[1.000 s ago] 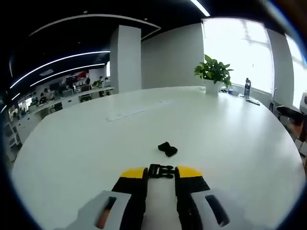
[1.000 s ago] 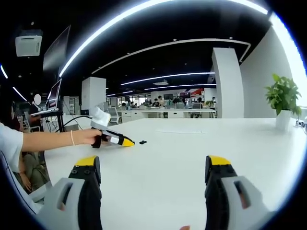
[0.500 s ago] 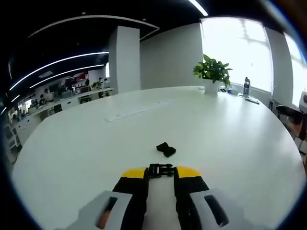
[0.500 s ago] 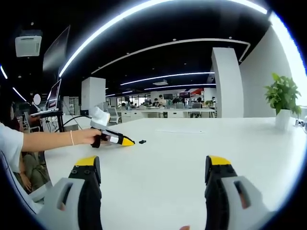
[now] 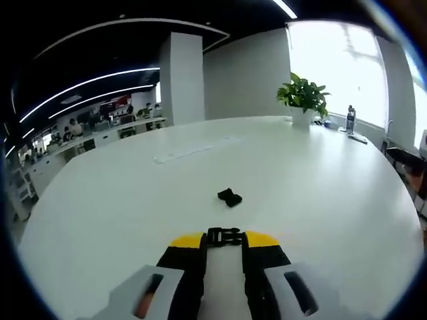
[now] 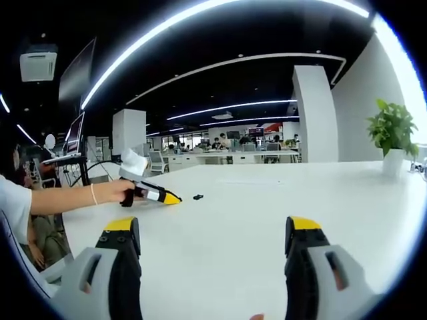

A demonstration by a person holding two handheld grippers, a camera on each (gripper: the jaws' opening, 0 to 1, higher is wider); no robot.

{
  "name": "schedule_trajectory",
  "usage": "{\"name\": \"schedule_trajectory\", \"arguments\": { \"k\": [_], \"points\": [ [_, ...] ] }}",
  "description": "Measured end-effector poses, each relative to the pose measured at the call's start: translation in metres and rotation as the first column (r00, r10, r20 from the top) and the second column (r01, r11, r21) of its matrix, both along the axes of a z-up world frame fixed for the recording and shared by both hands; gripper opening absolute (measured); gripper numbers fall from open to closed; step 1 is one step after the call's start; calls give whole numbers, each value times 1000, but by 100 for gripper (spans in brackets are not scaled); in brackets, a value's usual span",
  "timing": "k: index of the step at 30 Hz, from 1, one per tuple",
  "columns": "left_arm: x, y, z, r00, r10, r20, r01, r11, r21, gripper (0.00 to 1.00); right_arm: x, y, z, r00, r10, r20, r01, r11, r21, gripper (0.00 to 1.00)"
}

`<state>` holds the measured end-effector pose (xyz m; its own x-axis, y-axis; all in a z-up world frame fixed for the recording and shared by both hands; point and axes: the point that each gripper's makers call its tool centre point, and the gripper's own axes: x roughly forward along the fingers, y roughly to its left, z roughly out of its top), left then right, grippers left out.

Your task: Snap the two parts of the plastic buckle together until the buckle closes and remains connected.

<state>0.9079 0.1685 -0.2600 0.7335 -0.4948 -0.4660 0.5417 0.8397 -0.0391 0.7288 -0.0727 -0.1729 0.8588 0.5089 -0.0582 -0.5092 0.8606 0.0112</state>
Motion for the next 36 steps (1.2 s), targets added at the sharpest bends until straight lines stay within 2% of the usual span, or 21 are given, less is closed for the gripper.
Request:
{"name": "schedule_trajectory", "arguments": {
  "k": [10,15,24,30,36],
  "points": [
    [-7,7,2,998,58,-5,-58,997,-46,20,1,5,-4,1000,14,-10,-14,1000,-4,90],
    [-10,13,10,997,79,27,-77,996,-52,20,1,8,-5,1000,17,-12,-17,1000,-2,90],
    [-19,25,11,992,124,39,-121,990,-70,20,0,13,-4,999,35,-13,-35,999,0,90],
    [-25,37,16,988,142,56,-136,986,-95,20,-1,18,-4,999,46,-10,-46,999,-3,90],
    [-28,59,24,979,187,81,-177,977,-118,20,0,17,-6,999,43,-15,-43,999,1,90]
  ]
}}
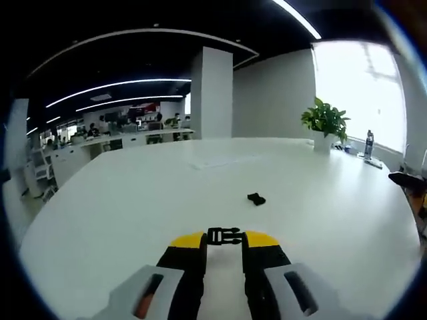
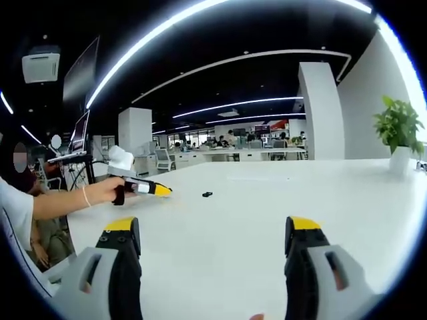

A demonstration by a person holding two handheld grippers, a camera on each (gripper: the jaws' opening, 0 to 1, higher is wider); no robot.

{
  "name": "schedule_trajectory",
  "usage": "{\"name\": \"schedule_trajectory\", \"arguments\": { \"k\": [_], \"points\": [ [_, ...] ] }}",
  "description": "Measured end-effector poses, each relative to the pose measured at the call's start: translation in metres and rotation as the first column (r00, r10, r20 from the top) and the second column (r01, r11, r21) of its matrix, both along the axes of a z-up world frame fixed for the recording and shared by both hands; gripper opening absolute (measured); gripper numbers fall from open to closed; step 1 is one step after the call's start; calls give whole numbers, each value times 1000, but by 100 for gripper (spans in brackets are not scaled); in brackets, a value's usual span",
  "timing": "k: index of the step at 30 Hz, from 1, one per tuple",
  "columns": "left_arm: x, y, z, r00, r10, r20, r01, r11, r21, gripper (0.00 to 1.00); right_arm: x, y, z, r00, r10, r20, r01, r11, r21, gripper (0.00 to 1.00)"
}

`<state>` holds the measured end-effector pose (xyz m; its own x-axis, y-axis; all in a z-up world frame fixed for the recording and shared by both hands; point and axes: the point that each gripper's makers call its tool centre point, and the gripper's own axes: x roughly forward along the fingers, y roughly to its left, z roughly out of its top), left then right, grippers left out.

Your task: Snap the two parts of the plastic buckle together until the buckle closes and remains connected.

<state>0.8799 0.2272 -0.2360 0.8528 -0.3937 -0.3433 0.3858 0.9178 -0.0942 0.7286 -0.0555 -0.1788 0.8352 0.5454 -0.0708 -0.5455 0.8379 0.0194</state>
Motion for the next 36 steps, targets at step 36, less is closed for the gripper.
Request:
{"name": "schedule_trajectory", "arguments": {
  "k": [36],
  "points": [
    [-37,53,-8,992,125,10,-125,992,-2,20,-3,-25,-21,999,-48,-20,49,998,25,90]
  ]
}}
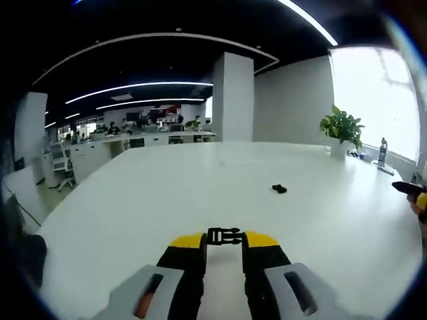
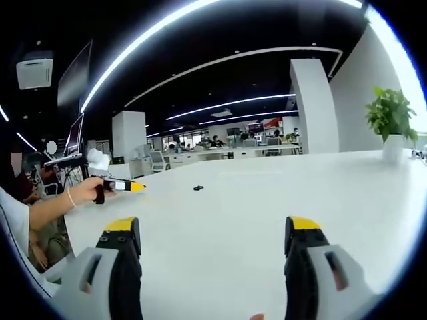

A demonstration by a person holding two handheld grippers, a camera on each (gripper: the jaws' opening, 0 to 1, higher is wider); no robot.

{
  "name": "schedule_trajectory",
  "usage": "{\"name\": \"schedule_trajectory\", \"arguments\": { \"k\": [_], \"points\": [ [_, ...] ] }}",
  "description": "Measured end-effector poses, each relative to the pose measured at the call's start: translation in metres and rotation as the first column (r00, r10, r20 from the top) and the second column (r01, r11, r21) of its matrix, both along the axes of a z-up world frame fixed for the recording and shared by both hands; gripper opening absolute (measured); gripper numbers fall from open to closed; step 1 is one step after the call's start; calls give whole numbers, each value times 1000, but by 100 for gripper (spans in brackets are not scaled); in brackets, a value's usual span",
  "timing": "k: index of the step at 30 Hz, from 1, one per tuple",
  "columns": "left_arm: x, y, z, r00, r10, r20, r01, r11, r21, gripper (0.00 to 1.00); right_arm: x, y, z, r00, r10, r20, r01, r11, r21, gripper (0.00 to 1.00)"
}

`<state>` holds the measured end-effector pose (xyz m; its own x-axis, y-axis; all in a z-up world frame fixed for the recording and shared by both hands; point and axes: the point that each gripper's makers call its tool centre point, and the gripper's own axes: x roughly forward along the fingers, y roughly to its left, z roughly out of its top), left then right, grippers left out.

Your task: Snap the two parts of the plastic buckle together until the buckle closes and remains connected.

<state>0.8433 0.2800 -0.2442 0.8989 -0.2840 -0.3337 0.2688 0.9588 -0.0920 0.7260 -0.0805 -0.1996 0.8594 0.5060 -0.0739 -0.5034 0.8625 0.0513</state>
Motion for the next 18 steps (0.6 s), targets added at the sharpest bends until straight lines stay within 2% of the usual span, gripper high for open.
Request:
{"name": "schedule_trajectory", "arguments": {
  "k": [8,11,18],
  "points": [
    [-7,11,-2,1000,23,-14,-23,1000,-12,20,-2,-4,2,1000,-16,11,16,1000,-15,90],
    [-9,15,-5,999,30,-28,-30,999,12,20,-3,-3,2,1000,-15,12,15,1000,-18,90],
    [-8,18,-9,998,33,-52,-32,999,20,21,-4,1,2,1000,-8,9,8,1000,-22,90]
  ]
}}
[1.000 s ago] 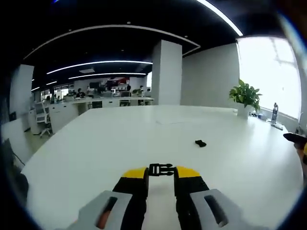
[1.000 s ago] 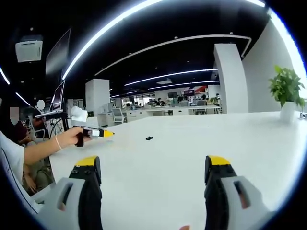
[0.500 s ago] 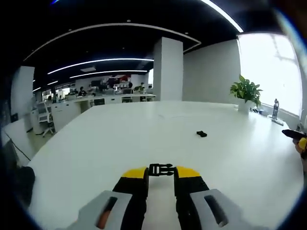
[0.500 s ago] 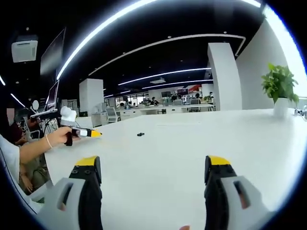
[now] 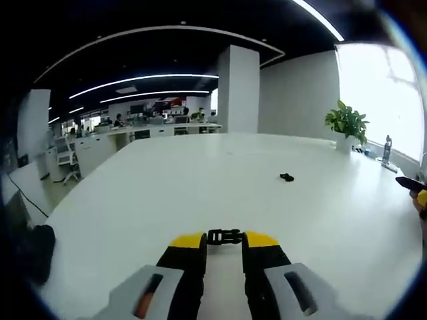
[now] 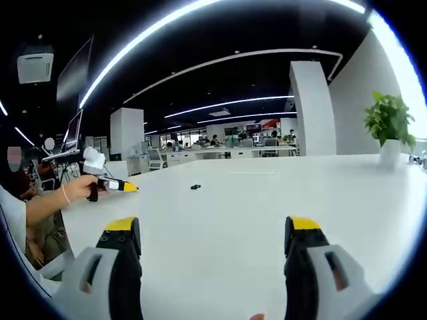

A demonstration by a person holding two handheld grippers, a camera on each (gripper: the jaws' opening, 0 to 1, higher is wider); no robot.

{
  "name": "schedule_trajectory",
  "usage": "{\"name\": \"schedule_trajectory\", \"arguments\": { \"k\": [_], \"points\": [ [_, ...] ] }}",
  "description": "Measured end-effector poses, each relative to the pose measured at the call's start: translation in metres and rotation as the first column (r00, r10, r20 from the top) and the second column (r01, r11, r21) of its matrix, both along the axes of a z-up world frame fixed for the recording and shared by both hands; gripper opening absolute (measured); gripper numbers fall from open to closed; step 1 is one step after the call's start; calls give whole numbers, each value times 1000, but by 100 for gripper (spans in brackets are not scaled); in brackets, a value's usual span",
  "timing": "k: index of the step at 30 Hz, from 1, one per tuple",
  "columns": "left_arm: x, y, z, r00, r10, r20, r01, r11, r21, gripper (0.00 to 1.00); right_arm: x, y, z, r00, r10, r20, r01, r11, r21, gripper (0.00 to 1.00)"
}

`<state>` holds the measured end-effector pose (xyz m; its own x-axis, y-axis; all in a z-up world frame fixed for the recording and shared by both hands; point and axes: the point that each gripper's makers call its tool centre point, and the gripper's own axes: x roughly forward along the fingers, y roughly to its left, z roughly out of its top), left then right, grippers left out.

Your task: Snap the two parts of the plastic buckle together until the buckle closes and remains connected.

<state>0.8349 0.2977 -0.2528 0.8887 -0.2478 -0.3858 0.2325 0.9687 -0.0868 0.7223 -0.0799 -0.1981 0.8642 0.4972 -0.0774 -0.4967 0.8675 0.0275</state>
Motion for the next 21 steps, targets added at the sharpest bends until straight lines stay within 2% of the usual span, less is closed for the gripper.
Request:
{"name": "schedule_trajectory", "arguments": {
  "k": [13,18,21],
  "points": [
    [-3,-3,-5,999,-27,-30,28,1000,14,21,-1,0,0,1000,0,1,0,1000,1,90],
    [-3,-3,-5,999,-28,-32,29,999,22,23,-2,0,0,1000,2,1,-2,1000,5,90],
    [-3,-3,-6,999,-31,-38,33,999,31,28,-2,0,0,1000,3,1,-3,1000,5,90]
  ]
}}
